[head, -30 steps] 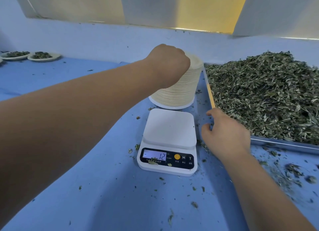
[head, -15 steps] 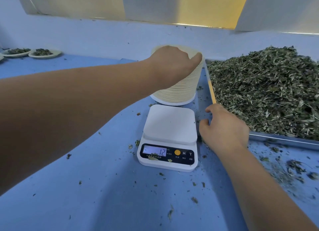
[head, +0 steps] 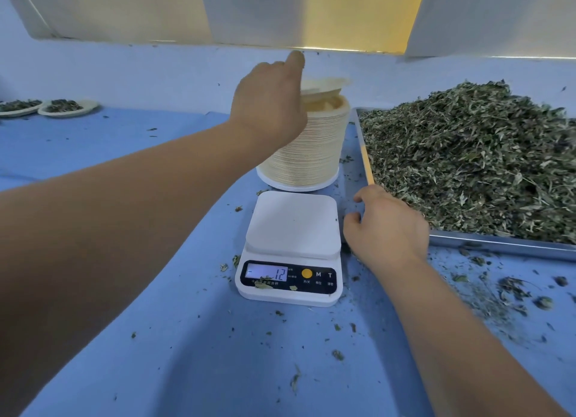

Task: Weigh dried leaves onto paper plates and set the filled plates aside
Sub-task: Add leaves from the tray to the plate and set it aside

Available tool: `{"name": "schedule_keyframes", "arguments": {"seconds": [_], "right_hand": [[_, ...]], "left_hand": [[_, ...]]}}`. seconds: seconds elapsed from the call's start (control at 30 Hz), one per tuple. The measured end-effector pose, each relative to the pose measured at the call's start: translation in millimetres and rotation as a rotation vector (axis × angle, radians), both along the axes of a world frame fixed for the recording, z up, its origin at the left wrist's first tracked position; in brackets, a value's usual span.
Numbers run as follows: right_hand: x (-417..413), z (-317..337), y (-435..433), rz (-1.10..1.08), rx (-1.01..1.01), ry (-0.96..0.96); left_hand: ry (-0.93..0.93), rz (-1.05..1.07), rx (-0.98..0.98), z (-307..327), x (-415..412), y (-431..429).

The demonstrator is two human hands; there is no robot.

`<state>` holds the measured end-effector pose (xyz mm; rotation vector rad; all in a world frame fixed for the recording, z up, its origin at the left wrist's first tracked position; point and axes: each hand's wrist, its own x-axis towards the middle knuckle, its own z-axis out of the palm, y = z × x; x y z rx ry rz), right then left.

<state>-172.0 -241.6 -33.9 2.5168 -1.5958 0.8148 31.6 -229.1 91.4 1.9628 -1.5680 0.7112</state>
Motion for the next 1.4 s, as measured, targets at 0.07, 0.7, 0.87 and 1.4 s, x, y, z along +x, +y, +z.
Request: {"name": "schedule_keyframes", "arguments": {"seconds": [0.07, 0.7, 0.87, 1.4], "right_hand": [[0, 1, 0, -0.003, 0.016, 0.005], [15, 8, 21, 0.348, 0.11, -0.588], [17, 9, 29, 0.437, 0.153, -0.529], [-2, 5, 10, 0.369, 0.054, -0.024]], "left_hand": [[0.172, -0.007, -0.079, 3, 5, 0], [1.179, -0.428, -0.602, -111, -4, 112], [1.094, -0.355, -0.493, -125, 1, 119], [1.202, -0.277, 0.066, -137, 16, 118]]}}
